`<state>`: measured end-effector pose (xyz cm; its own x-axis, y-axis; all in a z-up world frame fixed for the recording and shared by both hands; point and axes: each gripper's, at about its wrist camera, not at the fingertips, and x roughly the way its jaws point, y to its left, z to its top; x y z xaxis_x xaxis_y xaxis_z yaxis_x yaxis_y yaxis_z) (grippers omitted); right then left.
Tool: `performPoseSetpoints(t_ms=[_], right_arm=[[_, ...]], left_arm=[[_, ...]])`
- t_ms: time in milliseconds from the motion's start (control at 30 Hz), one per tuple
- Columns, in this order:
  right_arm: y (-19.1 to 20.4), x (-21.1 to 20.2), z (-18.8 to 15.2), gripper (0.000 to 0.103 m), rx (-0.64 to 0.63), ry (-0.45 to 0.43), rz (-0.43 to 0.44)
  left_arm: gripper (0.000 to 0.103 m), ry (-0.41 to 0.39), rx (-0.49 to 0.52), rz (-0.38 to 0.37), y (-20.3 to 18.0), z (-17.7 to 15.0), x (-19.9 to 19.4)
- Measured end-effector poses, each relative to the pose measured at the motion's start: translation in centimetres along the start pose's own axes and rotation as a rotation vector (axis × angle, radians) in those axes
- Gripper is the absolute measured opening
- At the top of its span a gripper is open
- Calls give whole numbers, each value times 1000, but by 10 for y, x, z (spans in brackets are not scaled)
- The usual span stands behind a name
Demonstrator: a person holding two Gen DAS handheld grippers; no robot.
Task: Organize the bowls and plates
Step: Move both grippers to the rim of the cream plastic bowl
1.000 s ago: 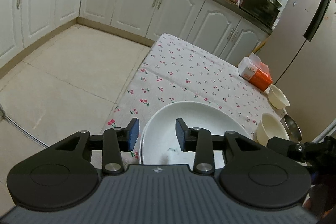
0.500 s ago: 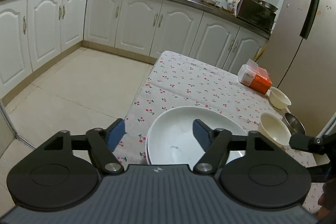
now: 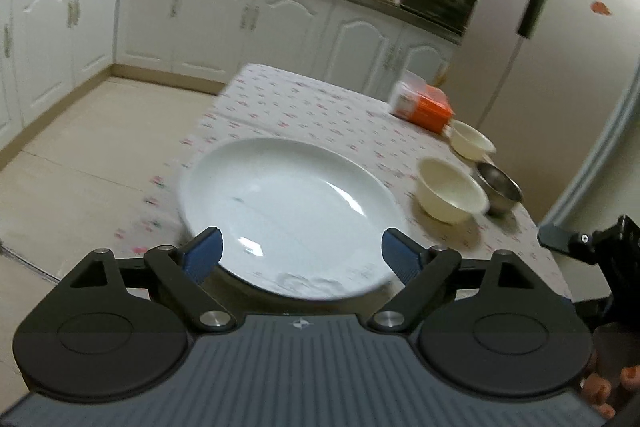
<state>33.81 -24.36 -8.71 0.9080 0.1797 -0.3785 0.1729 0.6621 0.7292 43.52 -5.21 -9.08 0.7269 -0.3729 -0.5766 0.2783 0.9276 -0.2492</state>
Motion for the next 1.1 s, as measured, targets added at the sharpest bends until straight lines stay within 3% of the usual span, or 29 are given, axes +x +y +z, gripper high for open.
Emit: performPoseSetpoints(t_ms=[467, 800, 1100], right_arm=[[-62, -54, 15, 102, 42, -162, -95], [-108, -53, 27, 97, 132, -173, -73], [-114, -44, 47, 95, 78, -184, -49]], left_arm=[[103, 94, 147, -125, -75, -23, 13], [103, 92, 168, -110, -106, -11, 26], [103, 53, 133, -79, -118, 17, 53]])
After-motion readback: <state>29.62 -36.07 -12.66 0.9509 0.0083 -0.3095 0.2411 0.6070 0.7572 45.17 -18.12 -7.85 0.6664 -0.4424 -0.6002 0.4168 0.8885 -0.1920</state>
